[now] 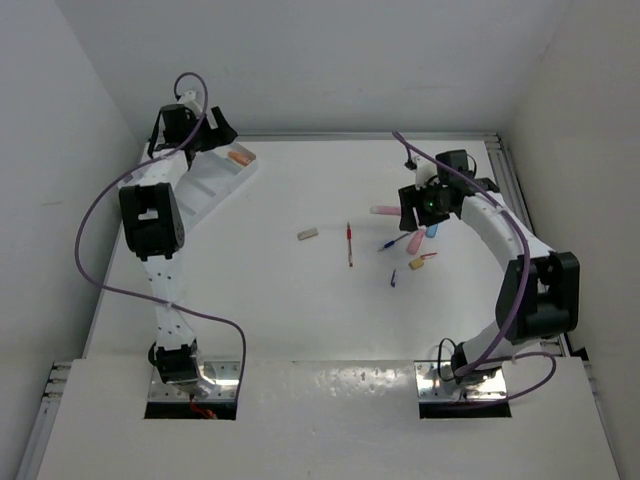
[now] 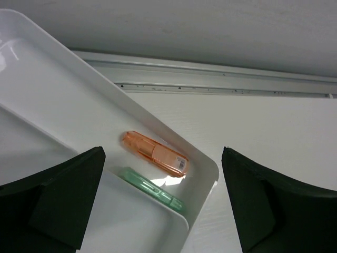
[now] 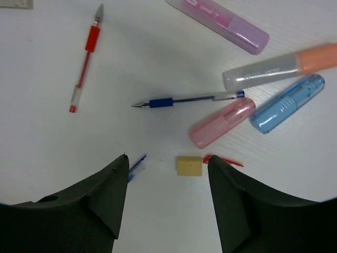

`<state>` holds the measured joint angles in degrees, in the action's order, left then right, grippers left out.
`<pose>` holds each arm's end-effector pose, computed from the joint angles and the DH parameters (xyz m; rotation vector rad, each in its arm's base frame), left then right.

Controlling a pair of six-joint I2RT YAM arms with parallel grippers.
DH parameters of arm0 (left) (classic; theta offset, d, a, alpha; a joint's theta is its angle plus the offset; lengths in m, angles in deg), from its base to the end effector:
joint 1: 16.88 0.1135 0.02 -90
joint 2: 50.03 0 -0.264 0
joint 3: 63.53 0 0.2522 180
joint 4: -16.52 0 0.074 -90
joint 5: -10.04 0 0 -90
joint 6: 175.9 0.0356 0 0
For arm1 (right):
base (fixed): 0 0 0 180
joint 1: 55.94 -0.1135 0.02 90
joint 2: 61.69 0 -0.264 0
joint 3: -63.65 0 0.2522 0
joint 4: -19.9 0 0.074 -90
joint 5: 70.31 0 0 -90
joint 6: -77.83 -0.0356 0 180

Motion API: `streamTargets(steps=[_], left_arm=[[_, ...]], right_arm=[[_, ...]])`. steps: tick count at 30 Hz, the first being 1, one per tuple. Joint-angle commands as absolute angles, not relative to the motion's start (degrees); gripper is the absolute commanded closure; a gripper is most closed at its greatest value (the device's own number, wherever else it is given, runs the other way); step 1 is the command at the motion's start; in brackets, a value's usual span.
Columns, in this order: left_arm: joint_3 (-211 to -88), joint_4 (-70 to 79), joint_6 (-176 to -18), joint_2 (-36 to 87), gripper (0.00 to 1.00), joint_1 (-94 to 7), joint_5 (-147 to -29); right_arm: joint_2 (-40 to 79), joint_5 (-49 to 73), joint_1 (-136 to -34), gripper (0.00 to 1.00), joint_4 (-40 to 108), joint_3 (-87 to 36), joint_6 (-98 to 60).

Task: Sort the stationery into containers
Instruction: Place the pen in the storage box, then pick up the pen from the center of the board.

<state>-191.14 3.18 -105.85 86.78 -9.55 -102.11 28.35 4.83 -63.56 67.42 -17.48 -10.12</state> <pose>0.5574 0.0582 0.2129 -0.2126 1.9585 -0.5234 0.3252 0.0527 0.2481 -0.3143 2.5280 0.3689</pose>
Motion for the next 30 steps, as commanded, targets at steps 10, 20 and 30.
streamTargets(steps=[10, 20, 30], left_arm=[[-166.8, -3.58, -90.3, 44.76, 0.0, -12.14, -95.87], [-144.1, -3.31, -92.58, 27.31, 0.0, -12.84, -95.52], [-142.33, -1.02, -94.52, 28.62, 0.0, -14.07, -95.6]], right_arm=[[31.3, 14.23, -59.19, 0.54, 62.5, -12.51, -15.32], [38.68, 20.82, -58.05, 0.65, 56.52, -15.85, -18.94], [45.09, 26.71, -57.96, 0.62, 53.53, -20.5, -21.04]])
